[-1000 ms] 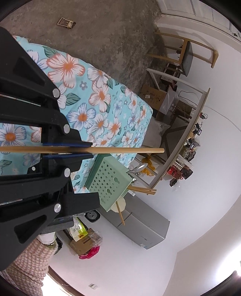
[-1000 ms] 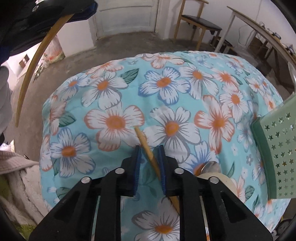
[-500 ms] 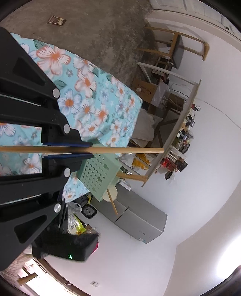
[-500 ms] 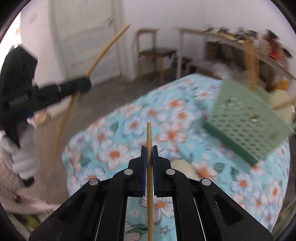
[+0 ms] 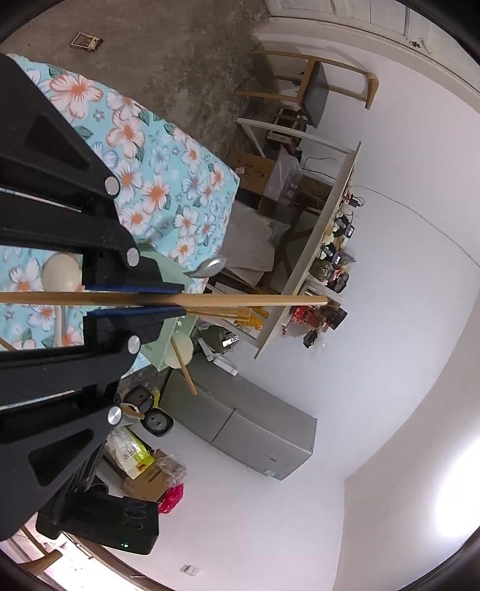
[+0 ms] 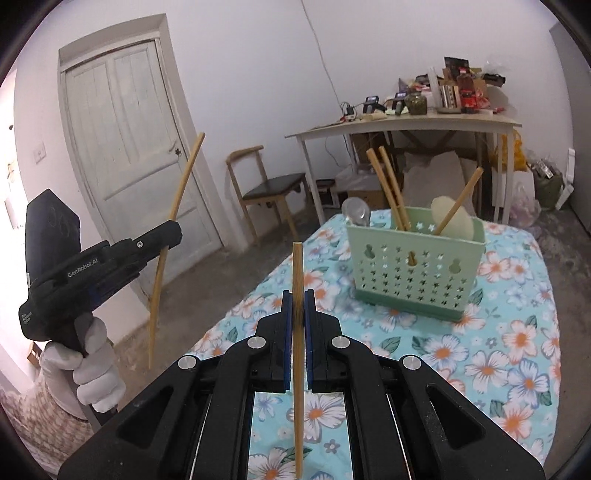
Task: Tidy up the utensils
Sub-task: 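Lower both held chopsticks into the green basket from above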
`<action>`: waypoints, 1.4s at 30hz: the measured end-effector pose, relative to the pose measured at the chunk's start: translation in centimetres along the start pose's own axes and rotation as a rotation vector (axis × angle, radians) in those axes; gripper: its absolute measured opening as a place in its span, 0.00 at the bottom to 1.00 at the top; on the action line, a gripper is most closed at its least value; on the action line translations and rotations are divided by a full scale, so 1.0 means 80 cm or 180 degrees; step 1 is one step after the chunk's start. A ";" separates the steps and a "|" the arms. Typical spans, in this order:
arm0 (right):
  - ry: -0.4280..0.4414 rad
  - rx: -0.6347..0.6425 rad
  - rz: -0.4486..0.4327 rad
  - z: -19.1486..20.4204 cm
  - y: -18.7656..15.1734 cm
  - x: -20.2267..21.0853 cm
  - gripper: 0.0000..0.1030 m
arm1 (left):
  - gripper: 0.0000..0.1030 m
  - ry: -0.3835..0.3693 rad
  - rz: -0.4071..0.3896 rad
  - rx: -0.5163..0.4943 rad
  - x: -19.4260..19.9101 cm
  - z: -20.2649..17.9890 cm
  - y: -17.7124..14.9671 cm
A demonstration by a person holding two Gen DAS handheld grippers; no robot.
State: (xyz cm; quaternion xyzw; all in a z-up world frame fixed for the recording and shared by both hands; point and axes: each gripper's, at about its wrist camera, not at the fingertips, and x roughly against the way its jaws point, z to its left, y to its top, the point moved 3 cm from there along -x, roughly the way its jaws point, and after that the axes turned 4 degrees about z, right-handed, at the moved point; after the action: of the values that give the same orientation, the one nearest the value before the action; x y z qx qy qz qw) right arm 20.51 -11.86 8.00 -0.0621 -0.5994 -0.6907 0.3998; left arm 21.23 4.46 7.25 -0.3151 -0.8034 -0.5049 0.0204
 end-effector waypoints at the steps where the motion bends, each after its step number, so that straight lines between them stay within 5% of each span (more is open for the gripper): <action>1: 0.0000 -0.0015 -0.0011 -0.003 0.002 0.002 0.04 | 0.06 0.0010 -0.0008 0.0004 0.000 -0.002 0.001; 25: 0.0246 -0.0369 -0.0442 -0.066 0.049 0.050 0.04 | 0.06 -0.0058 -0.0223 -0.0115 -0.042 -0.047 0.053; 42: 0.0241 -0.0653 -0.0782 -0.139 0.095 0.089 0.04 | 0.06 -0.0537 -0.0528 -0.0192 -0.174 -0.102 0.127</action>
State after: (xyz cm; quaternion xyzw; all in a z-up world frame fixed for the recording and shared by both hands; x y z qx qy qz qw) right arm 24.86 -24.77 14.90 -0.0028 -0.5133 -0.7938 0.3262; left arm 35.38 -6.05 14.44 -0.2894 -0.8100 -0.5004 -0.0986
